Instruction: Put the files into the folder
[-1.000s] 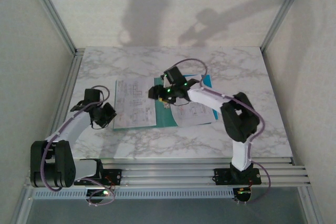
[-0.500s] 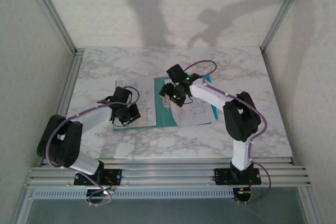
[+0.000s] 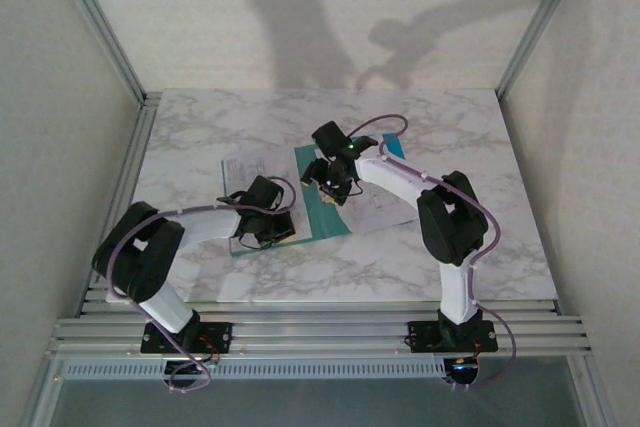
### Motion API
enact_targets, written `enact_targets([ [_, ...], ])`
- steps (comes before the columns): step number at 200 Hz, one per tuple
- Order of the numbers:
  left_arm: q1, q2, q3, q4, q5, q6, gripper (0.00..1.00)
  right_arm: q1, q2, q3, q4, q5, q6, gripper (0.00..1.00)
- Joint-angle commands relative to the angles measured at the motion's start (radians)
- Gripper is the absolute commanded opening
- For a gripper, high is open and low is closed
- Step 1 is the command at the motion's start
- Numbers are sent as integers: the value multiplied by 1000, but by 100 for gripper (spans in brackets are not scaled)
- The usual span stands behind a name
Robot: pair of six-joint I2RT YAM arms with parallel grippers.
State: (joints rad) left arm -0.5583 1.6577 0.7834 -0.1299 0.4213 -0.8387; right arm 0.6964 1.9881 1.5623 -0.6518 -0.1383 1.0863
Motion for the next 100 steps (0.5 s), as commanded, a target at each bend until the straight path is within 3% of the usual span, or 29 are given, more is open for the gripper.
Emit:
enact_targets([
  [1, -53, 63, 60, 19, 10, -24, 0, -11, 29, 36, -46, 16, 3, 74],
  [100, -72, 70, 60, 4, -17, -23, 0, -42, 168, 184, -129, 6, -81, 73],
])
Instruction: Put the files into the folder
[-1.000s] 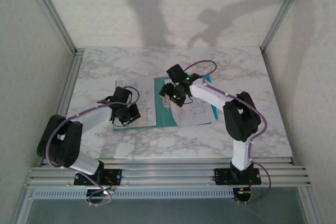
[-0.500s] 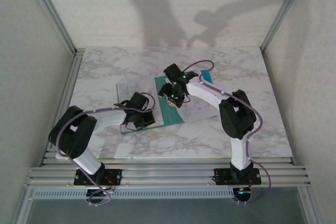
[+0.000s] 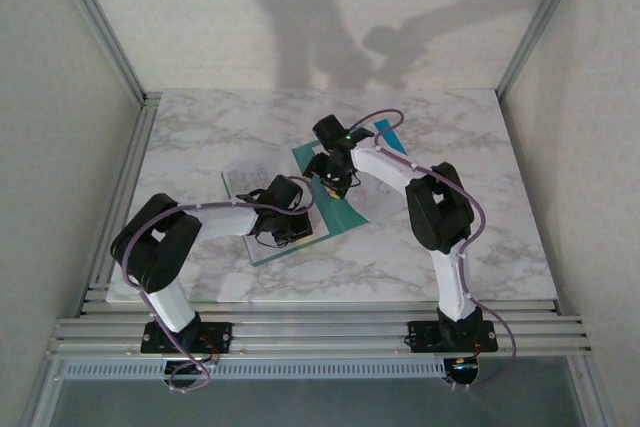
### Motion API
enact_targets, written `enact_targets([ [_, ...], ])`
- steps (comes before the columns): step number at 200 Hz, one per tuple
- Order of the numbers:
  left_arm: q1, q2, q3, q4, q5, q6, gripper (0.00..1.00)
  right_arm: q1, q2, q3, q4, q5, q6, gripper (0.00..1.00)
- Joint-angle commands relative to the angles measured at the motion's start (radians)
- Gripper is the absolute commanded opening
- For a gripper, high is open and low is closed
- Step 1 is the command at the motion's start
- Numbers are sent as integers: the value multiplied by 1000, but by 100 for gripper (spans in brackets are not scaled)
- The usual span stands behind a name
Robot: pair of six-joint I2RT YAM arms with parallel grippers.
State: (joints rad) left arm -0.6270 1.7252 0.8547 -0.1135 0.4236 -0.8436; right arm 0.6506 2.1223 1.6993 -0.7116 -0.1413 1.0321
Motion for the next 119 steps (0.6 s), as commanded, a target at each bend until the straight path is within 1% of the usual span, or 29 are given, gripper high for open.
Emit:
enact_targets([
  [1, -3, 3, -12, -13, -21, -18, 0, 3, 34, 49, -69, 9, -27, 73],
  [119, -3, -12, -25, -16, -33, -25, 0, 22, 119, 143, -120, 53, -30, 73],
])
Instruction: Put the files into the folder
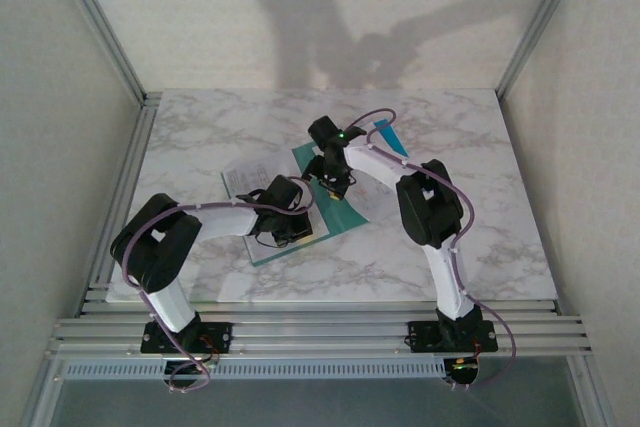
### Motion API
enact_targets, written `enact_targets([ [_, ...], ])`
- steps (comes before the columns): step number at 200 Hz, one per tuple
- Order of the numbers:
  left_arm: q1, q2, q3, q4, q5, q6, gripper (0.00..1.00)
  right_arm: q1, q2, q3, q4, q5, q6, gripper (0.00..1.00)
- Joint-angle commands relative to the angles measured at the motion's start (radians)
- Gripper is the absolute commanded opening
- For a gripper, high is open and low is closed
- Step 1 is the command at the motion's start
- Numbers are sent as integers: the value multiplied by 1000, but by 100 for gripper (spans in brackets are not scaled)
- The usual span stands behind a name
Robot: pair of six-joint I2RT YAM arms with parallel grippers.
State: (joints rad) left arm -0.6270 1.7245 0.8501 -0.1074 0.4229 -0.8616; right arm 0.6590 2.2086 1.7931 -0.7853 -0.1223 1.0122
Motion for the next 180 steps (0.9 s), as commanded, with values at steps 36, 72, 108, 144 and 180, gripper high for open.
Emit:
enact_targets([
  [36, -3, -11, -22, -23, -33, -7, 0, 21, 56, 83, -72, 54, -7, 73],
  [72, -3, -16, -23, -25, -33, -6, 0, 22, 75, 88, -107, 90, -12, 73],
  [108, -3, -16, -26, -24, -33, -5, 0, 22, 100, 90, -116, 115, -18, 73],
  [144, -3, -21, -32, -31, -34, -4, 0, 22, 126, 96, -144, 166, -24, 73],
  [180, -3, -34, -44, -32, -37, -6, 0, 26, 156, 95, -168, 218, -34, 73],
])
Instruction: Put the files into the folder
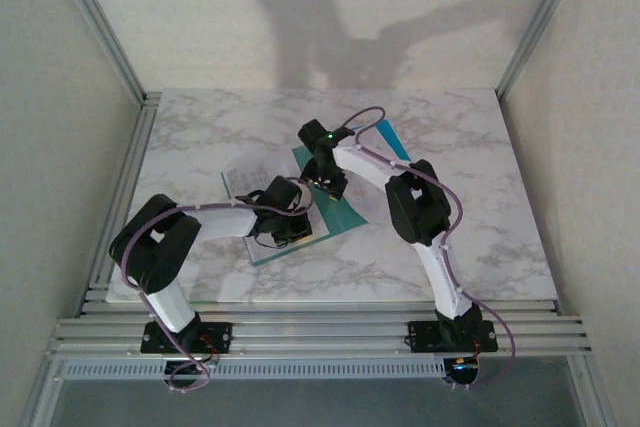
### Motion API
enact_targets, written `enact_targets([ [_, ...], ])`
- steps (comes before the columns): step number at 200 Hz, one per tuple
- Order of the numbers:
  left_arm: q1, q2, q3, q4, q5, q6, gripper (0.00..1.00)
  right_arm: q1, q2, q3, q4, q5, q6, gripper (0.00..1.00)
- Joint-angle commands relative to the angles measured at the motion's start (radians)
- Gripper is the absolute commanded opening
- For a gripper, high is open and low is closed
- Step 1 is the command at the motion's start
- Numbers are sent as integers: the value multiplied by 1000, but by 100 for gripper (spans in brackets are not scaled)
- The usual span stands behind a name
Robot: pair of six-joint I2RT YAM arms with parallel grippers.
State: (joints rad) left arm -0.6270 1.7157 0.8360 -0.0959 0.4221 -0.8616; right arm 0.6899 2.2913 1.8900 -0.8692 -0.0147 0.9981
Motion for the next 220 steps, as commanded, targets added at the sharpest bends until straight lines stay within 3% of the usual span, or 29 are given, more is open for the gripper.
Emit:
enact_targets([
  [1, -2, -25, -30, -44, -36, -6, 0, -6, 73, -2, -85, 112, -21, 73],
  [117, -3, -58, -70, -36, -44, -23, 0, 12, 119, 96, -175, 244, -88, 73],
  [148, -4, -58, -73, -35, -45, -22, 0, 23, 65, 137, -177, 265, -123, 74],
  [180, -3, -60, -75, -35, -45, -21, 0, 31, -17, 149, -152, 209, -121, 74],
  [220, -3, -57, -68, -38, -45, -19, 0, 29, -165, 58, -100, 171, -63, 77],
])
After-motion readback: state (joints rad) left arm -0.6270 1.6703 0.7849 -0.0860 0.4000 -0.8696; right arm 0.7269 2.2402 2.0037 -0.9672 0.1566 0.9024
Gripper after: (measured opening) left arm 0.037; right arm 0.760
